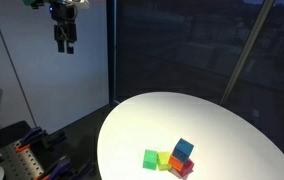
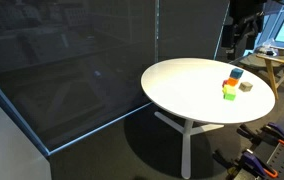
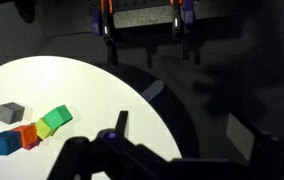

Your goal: Pick up the blue block and put it on the table

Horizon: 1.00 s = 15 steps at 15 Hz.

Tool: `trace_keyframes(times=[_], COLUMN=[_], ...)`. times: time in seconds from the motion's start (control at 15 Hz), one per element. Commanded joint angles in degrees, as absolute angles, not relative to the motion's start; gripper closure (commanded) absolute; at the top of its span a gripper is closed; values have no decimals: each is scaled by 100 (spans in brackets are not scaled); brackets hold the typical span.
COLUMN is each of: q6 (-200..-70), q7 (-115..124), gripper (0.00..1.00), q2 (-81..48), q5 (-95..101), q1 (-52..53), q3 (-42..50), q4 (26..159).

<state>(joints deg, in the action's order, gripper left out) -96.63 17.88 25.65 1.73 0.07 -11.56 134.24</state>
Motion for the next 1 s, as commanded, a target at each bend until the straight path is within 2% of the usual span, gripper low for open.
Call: trace_keyframes(times=[0.0, 0.93], q6=[-9653, -9877], q7=[1825, 1785], gripper=[0, 0], q2=[2553, 2517], q5=[211, 155], q1=[120, 126], q3=[-1058, -974], q4=[13416, 13316])
